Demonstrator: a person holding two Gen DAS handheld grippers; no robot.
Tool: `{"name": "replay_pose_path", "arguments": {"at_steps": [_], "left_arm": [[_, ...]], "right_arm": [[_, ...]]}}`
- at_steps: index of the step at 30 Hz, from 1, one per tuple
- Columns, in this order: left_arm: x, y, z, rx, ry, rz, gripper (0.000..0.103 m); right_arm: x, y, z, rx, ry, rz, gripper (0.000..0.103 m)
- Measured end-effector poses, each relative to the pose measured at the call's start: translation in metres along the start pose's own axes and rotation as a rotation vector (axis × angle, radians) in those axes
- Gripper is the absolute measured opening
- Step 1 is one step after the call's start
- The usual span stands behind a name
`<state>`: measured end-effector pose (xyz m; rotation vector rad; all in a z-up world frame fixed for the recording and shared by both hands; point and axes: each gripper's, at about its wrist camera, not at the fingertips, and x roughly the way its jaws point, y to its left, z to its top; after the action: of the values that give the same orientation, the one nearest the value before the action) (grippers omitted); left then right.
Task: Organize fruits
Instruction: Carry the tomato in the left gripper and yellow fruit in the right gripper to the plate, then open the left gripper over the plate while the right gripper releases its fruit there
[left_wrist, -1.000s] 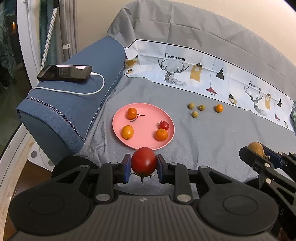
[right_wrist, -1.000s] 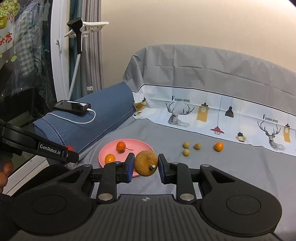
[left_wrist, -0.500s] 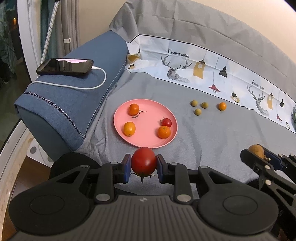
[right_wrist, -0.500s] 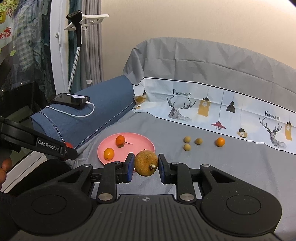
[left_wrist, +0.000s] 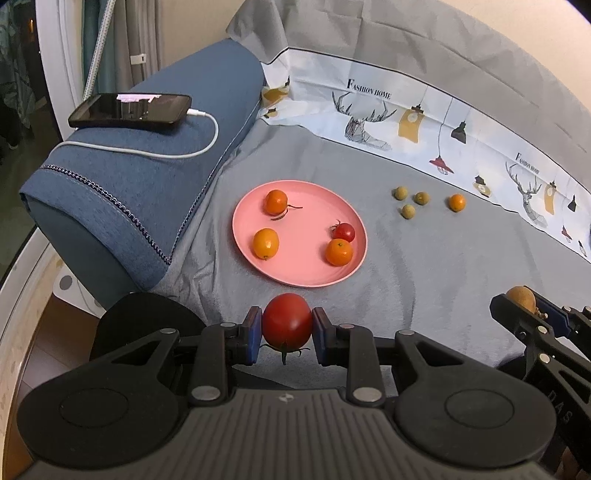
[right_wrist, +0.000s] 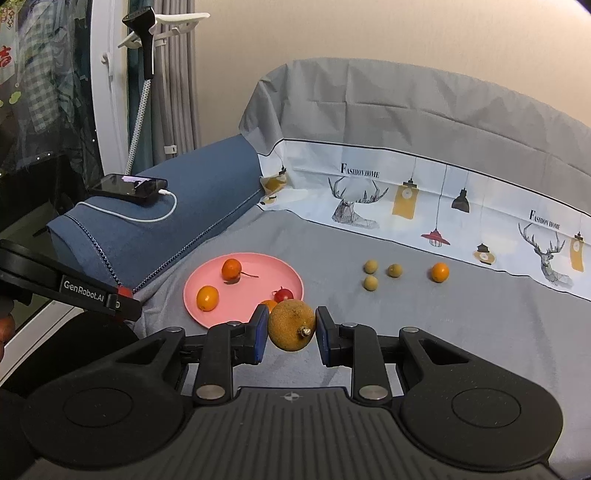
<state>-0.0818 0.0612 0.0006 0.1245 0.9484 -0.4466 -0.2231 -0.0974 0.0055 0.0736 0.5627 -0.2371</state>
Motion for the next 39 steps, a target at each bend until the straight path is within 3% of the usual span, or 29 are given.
{"name": "replay_pose_path", "arguments": {"at_steps": [15, 33, 39], "left_arm": [[0.054, 0.008, 0.042, -0.031, 0.042, 0.024, 0.032], [0.179, 0.002, 0.101, 0.023, 0.11, 0.097, 0.032], [0.213, 0.004, 0.112, 0.038, 0.142, 0.111, 0.032]], "right_arm": [[0.067, 0.004, 0.011, -0.006, 0.077, 0.044, 0.028], [0.216, 0.012, 0.014, -0.069, 0.217, 0.101, 0.028], [0.247, 0.014, 0.01, -0.121, 0.205, 0.124, 0.028]]}}
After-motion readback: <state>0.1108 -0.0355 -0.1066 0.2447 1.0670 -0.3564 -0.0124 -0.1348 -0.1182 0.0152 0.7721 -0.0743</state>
